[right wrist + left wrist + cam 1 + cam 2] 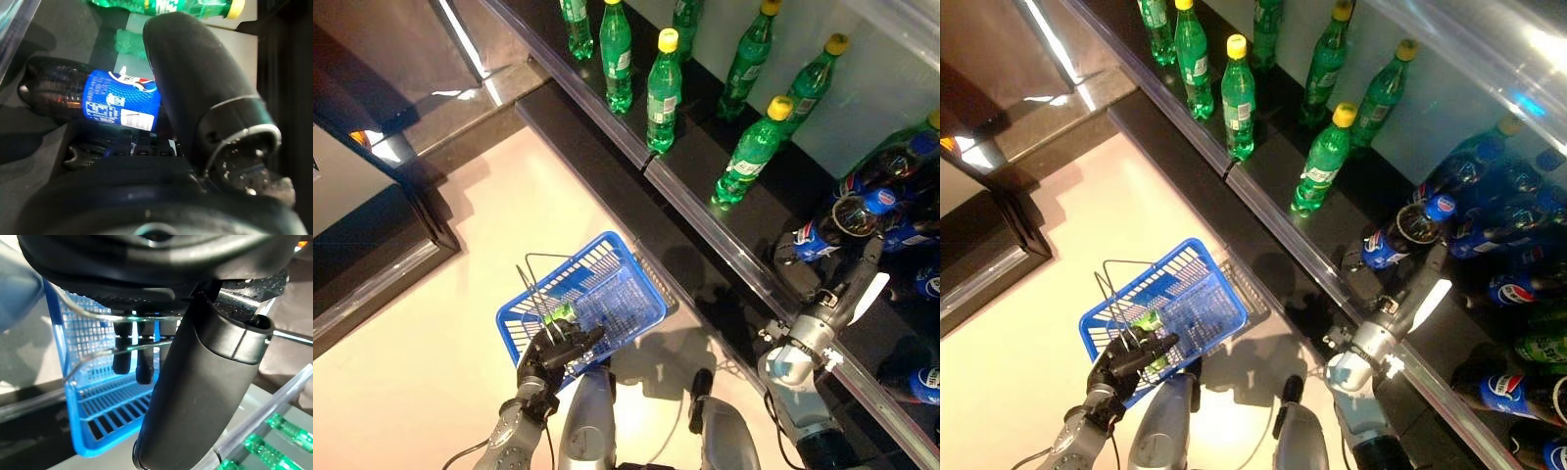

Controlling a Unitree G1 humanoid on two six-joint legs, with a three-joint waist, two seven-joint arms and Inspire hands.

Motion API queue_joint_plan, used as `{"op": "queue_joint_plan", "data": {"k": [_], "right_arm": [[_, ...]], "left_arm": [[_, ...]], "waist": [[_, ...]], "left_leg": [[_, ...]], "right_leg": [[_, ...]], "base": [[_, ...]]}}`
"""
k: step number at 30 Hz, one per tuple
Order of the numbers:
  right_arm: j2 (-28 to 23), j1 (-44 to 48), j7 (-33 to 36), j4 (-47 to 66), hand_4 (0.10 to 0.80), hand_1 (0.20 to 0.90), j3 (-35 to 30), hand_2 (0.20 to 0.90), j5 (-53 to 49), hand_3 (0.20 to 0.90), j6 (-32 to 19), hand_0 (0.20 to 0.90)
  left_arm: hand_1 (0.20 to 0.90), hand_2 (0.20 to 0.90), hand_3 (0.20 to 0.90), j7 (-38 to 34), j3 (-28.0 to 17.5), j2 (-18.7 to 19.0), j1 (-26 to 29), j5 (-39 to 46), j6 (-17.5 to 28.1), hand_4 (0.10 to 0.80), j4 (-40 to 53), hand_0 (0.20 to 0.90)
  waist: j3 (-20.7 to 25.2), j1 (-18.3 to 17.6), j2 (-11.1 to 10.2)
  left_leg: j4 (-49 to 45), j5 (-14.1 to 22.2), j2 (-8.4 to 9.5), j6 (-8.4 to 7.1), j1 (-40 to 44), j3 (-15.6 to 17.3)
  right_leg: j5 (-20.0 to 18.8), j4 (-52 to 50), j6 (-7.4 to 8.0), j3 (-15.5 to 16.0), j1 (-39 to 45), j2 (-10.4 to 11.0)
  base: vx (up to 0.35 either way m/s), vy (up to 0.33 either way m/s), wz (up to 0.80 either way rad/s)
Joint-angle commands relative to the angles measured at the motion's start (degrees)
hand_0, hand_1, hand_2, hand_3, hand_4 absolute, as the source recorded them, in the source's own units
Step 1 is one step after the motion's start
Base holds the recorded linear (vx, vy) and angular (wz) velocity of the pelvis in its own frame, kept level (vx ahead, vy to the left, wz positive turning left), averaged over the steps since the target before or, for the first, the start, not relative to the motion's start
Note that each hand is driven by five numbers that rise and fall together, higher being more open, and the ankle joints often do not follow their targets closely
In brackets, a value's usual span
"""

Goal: Pick up the drink and place into the basket.

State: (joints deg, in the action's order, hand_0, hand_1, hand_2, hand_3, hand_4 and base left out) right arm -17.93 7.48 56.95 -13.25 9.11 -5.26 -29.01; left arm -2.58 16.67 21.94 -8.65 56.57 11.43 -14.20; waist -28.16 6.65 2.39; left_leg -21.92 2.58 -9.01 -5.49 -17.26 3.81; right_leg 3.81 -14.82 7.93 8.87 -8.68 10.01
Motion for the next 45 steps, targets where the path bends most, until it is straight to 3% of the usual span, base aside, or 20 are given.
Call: {"op": "queue_joint_plan", "data": {"k": [1,23,31,40,42,43,45], "right_arm": [[-1.4,4.8,4.3,3.9,0.8,0.9,-3.3,0.9,-0.2,0.9,-6.7,0.9],[-1.7,7.4,9.3,4.9,0.8,0.9,-4.6,0.9,-0.8,0.9,-8.3,0.9],[-4.3,9.6,-0.9,3.4,0.8,0.9,-6.8,0.9,-12.6,0.9,-14.2,0.9],[-6.2,11.1,-9.8,2.3,0.8,0.9,-8.7,0.9,-19.5,0.9,-13.4,0.9],[-6.5,11.4,-10.3,2.1,0.622,0.747,-8.8,0.747,-19.8,0.722,-12.9,0.747],[-6.6,11.4,-11.3,2.1,0.1,0.3,-8.8,0.3,-20.0,0.2,-12.7,0.3],[-6.4,11.0,-11.3,2.8,0.1,0.3,-8.7,0.3,-19.2,0.2,-11.6,0.3]], "left_arm": [[0.3,0.3,0.2,6.3,-2.0,3.7,2.7,-3.2,7.0,0.1,14.8,0.3],[0.3,0.3,0.2,6.6,-1.1,4.7,5.2,-3.6,8.5,0.1,14.6,0.3],[0.3,0.3,0.2,7.2,-1.4,4.9,5.3,-3.8,7.6,0.1,14.2,0.3],[0.3,0.3,0.2,7.6,-2.7,5.2,5.3,-4.0,4.4,0.1,14.1,0.3],[0.3,0.3,0.2,7.6,-2.9,5.3,5.4,-4.0,4.0,0.1,13.9,0.3],[0.3,0.3,0.2,7.7,-3.1,5.4,5.2,-4.0,3.7,0.1,13.8,0.3],[0.3,0.3,0.2,7.9,-3.4,5.4,4.9,-4.3,3.1,0.1,13.8,0.3]], "waist": [[1.1,1.5,-1.4],[-1.6,0.8,-0.9],[-1.6,1.1,-0.2],[-1.6,1.7,-0.1],[-1.6,1.9,-0.2],[-1.6,2.1,-0.2],[-1.6,2.2,-0.4]], "left_leg": [[-8.2,-0.6,-0.14,-4.19,-6.3,-5.9],[-5.9,-2.4,0.44,-5.33,-10.5,-8.0],[-6.3,-3.1,0.36,-5.61,-10.9,-8.5],[-6.1,-3.5,0.54,-5.69,-8.2,-8.7],[-6.0,-3.5,0.51,-5.76,-7.6,-8.8],[-6.0,-3.5,0.5,-5.84,-7.1,-8.9],[-5.9,-3.3,0.54,-5.85,-6.3,-8.9]], "right_leg": [[-5.7,2.6,3.67,3.3,2.8,1.3],[-7.3,5.7,3.14,3.4,-0.9,0.0],[-6.9,5.5,2.56,3.9,-0.6,-0.4],[-6.6,5.1,2.74,4.1,1.6,-1.0],[-6.5,5.1,2.83,4.1,2.1,-1.1],[-6.5,4.9,2.99,4.2,2.5,-1.2],[-6.5,4.7,3.17,4.2,2.9,-1.2]], "base": [[-0.058,-0.079,-0.01],[-0.023,-0.045,-0.02],[0.0,0.0,0.0],[0.046,-0.022,0.02],[0.054,-0.017,0.01],[0.078,-0.02,0.01],[0.08,-0.02,0.0]]}}
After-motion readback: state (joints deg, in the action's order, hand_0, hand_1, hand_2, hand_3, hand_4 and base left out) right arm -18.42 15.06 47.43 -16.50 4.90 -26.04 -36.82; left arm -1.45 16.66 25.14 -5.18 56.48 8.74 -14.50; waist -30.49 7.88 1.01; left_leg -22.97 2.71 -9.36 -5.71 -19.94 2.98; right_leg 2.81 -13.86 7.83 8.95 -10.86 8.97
